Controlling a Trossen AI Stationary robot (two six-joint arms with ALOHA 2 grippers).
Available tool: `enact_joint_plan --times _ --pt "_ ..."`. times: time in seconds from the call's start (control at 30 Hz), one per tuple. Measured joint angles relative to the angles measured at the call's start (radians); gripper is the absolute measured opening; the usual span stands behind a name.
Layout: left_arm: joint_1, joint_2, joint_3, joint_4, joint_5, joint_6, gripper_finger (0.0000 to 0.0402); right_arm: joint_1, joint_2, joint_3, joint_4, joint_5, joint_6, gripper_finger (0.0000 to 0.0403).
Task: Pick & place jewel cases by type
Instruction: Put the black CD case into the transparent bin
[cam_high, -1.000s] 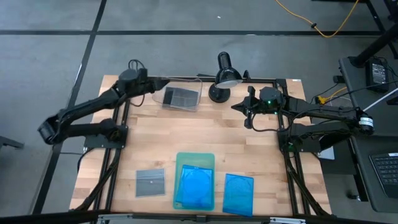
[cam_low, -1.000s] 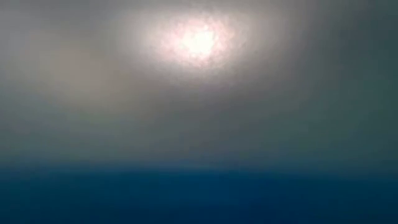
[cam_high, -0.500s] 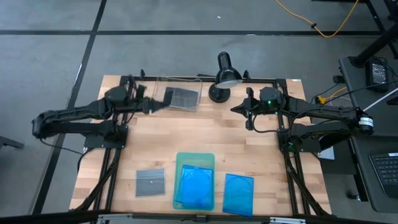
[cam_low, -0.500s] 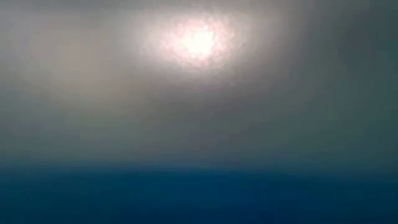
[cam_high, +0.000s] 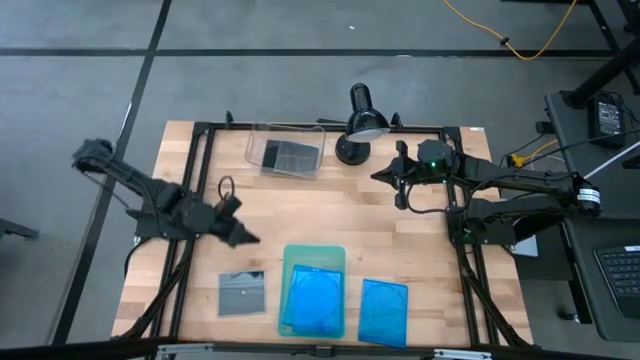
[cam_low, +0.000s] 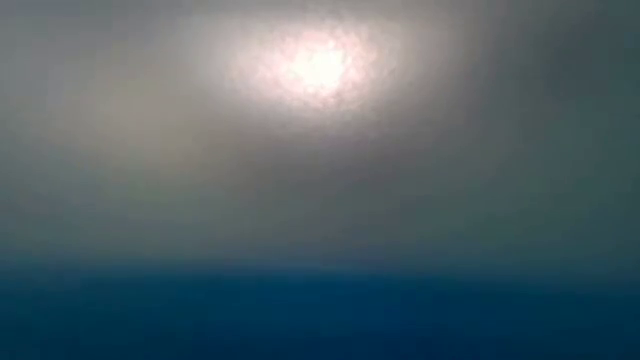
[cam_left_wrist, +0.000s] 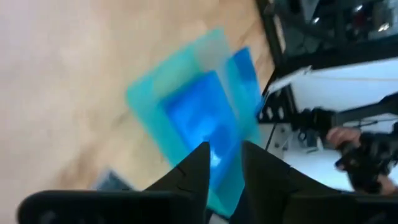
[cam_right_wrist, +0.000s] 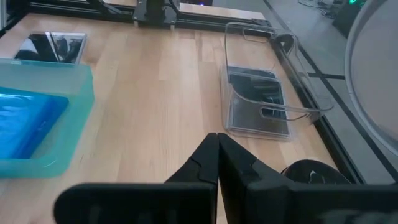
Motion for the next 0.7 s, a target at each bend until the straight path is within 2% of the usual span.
enact_joint_plan --times 0.1,0.27,0.43,0.57,0.7 --pt "-0.129 0.079 0.000 0.003 -0.052 -0.120 0.0057 0.000 0.000 0.000 0.002 0.000 0.000 0.0006" --pt "-0.302 0.248 0.000 0.015 -0.062 -0.348 0.0007 0.000 0.000 0.000 0.008 0.000 -0.018 0.0006" --pt "-0.411 0.408 0.000 0.088 -0.061 -0.581 0.0003 0.000 0.000 0.000 0.010 0.000 -0.053 0.0006" --pt "-0.436 0.518 0.015 0.276 -0.037 -0.607 0.0001 -0.001 0.000 0.000 0.009 0.000 -0.056 0.0006" --pt "-0.447 0.615 0.098 0.304 -0.001 -0.606 0.0002 -0.001 0.000 0.000 0.009 0.000 -0.056 0.0006"
